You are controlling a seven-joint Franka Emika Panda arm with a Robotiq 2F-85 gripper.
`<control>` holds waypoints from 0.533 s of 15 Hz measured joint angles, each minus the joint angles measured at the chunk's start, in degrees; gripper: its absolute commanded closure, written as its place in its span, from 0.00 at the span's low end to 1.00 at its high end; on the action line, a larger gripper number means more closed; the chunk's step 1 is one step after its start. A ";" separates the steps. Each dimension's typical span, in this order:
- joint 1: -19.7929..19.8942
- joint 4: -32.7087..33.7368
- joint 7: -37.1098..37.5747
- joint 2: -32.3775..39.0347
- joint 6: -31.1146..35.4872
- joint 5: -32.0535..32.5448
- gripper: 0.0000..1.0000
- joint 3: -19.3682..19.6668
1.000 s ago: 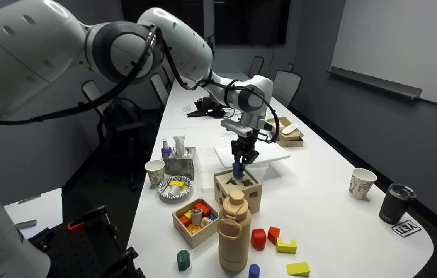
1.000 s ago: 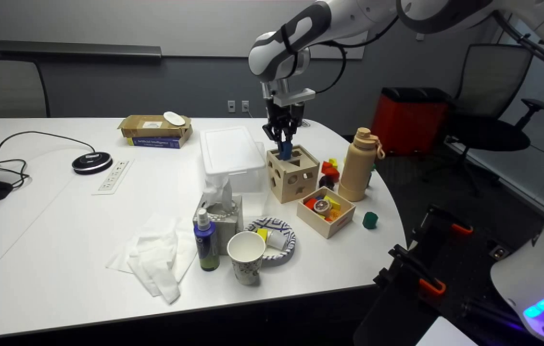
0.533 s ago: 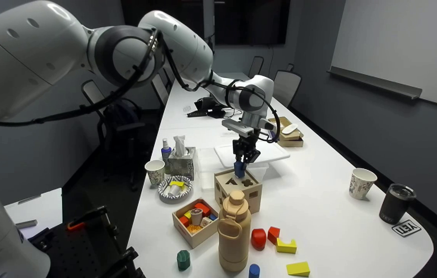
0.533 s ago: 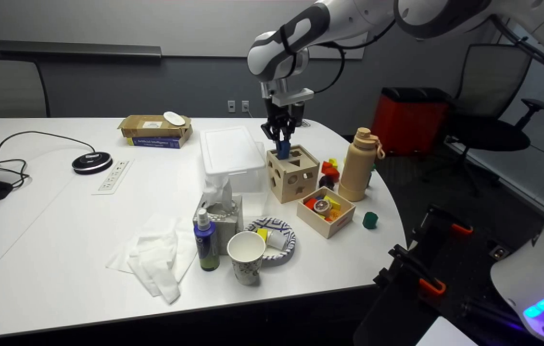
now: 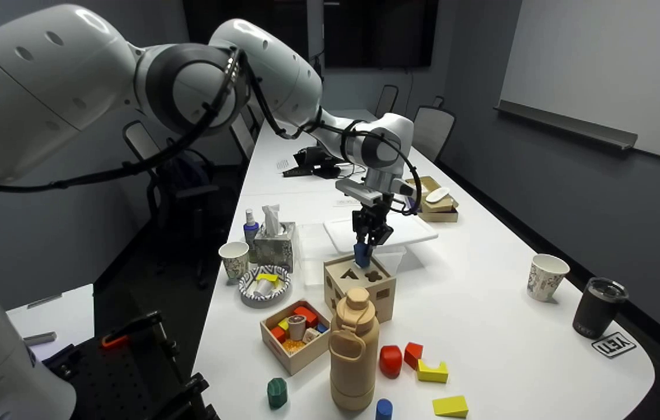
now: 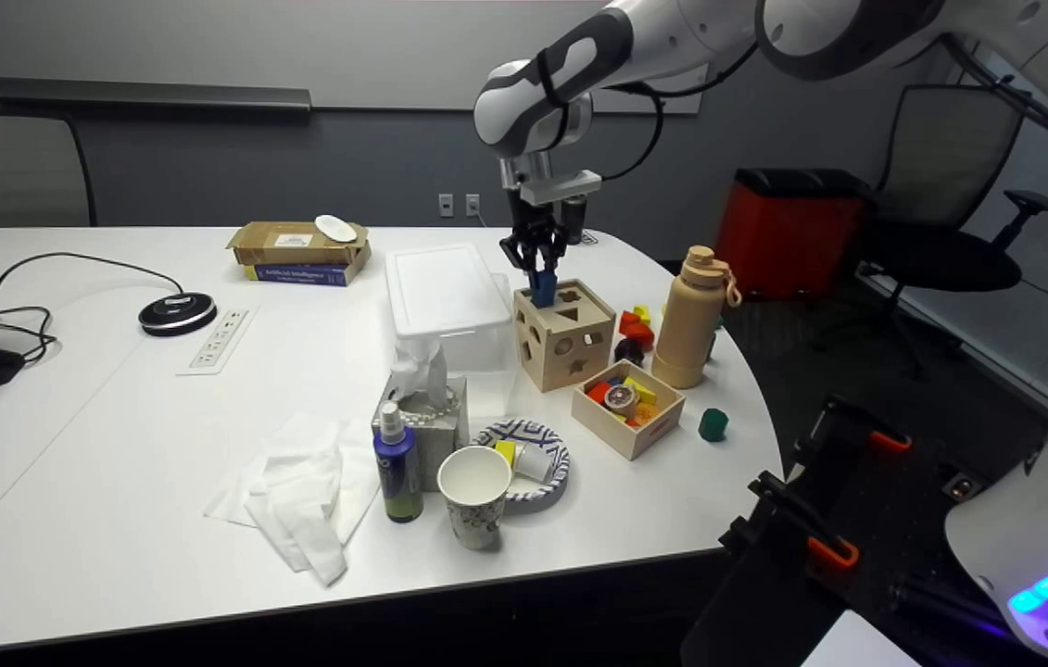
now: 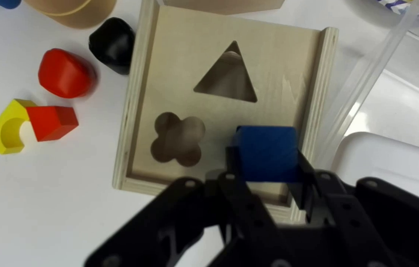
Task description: Put the blue block into the shape sorting box
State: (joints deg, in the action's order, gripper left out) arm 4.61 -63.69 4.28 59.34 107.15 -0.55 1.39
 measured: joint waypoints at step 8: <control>-0.18 0.49 0.70 2.17 -0.03 -0.43 0.91 -0.16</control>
State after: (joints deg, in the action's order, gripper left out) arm 4.43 -63.20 4.98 61.51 107.12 -0.98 1.23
